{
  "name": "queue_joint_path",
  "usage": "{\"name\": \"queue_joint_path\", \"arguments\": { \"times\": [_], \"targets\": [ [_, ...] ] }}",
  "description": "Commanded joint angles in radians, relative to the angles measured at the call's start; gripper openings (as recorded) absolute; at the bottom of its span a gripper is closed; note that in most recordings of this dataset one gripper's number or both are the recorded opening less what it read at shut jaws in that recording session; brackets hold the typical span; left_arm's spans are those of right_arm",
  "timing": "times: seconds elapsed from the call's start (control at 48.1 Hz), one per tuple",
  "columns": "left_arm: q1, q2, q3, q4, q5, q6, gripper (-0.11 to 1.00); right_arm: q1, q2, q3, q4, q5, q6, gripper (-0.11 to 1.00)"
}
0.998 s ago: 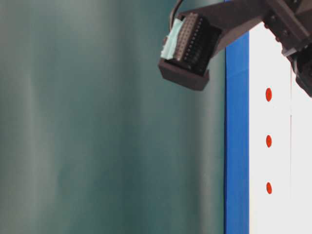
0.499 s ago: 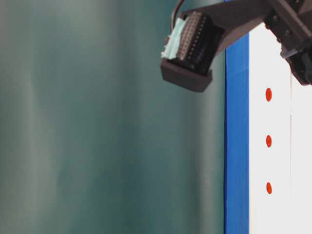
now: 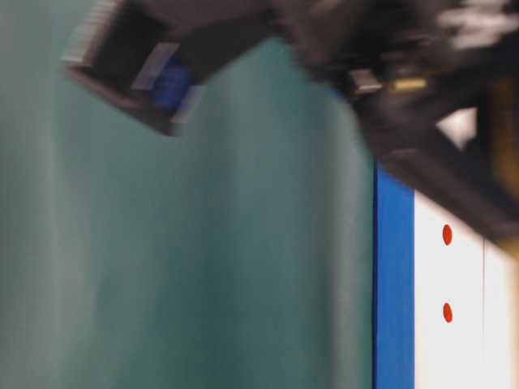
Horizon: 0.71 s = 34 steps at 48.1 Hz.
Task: Hit the mark with a hammer.
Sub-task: 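Close the right gripper on the mallet handle and lift it, then carry the mallet over the white board with the right gripper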
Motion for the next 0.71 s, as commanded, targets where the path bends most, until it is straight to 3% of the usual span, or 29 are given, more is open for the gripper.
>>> {"name": "queue_joint_path", "arguments": {
  "times": [0.0, 0.208, 0.478, 0.686],
  "targets": [
    [-0.006, 0.003, -0.012, -0.002, 0.000, -0.002, 0.00, -0.009, -0.086, -0.014, -0.002, 0.018, -0.025, 0.09],
    [-0.014, -0.011, -0.011, -0.002, 0.003, -0.002, 0.00, -0.020, -0.184, -0.029, -0.002, 0.081, -0.087, 0.09],
    [-0.015, -0.012, -0.009, -0.002, 0.017, -0.023, 0.00, -0.040, -0.196, -0.034, 0.000, 0.086, -0.095, 0.09],
    [-0.014, -0.012, -0.008, -0.002, 0.018, -0.023, 0.00, -0.114, -0.204, -0.023, -0.002, 0.091, -0.121, 0.09]
  ]
}}
